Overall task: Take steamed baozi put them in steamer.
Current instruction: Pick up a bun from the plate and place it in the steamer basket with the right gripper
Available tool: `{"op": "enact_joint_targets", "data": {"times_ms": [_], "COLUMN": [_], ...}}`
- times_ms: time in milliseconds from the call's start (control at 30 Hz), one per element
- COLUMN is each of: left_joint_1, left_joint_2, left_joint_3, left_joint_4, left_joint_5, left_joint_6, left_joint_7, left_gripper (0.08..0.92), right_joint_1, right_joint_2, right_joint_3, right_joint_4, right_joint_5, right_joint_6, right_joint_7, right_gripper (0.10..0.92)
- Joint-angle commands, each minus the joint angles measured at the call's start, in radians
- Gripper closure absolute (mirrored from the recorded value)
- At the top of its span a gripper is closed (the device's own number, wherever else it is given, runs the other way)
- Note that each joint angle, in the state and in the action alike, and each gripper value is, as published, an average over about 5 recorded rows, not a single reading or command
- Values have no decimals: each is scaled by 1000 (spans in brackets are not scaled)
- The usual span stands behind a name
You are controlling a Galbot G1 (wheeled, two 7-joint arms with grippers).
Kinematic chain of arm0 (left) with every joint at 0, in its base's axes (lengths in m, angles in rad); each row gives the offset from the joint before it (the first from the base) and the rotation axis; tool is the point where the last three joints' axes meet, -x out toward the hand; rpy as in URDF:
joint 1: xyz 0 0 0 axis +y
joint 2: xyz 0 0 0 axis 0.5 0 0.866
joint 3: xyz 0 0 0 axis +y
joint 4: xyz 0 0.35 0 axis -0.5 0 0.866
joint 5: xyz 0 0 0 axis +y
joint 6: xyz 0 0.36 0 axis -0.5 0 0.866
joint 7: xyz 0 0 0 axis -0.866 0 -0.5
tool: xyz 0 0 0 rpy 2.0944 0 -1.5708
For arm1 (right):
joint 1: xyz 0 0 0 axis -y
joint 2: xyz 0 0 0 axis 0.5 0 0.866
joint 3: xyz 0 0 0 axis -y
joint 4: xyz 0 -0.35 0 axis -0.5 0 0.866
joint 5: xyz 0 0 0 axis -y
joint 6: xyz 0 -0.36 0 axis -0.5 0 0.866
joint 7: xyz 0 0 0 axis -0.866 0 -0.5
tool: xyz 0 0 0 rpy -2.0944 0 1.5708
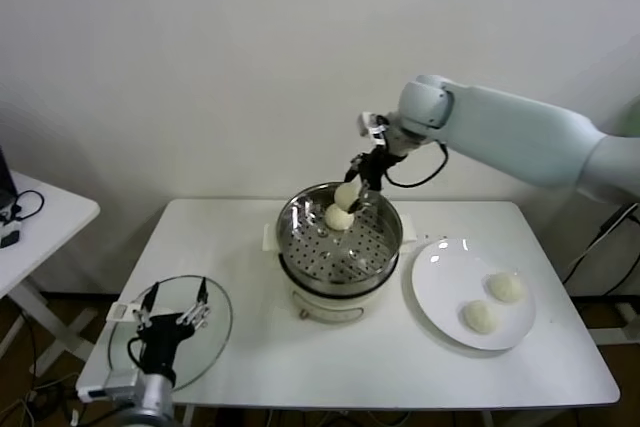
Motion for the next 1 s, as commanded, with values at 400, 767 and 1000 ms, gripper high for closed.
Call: {"op": "enact_joint_targets", "data": {"times_ms": [400, 767, 1000], "left_joint_1": [23, 33, 36], "left_joint_2": [1, 1, 0], "left_joint_3": [-3, -7, -7], "left_joint_4": [13, 23, 24], "left_joint_5": [7, -3, -3], "left_joint_6": [-22, -31, -32], "left_joint_7": [16, 16, 16], "left_gripper": [177, 177, 177], "right_joint_1": [-131, -153, -167], "right_joint_2": [129, 124, 127], "right_joint_3": [23, 27, 32], "right_joint_4": [-60, -80, -91], "right_joint_5": [-39, -83, -106], "right_joint_6": [-10, -1, 6], "right_joint_7": [35, 24, 12], "right_gripper": [321, 321, 321]}}
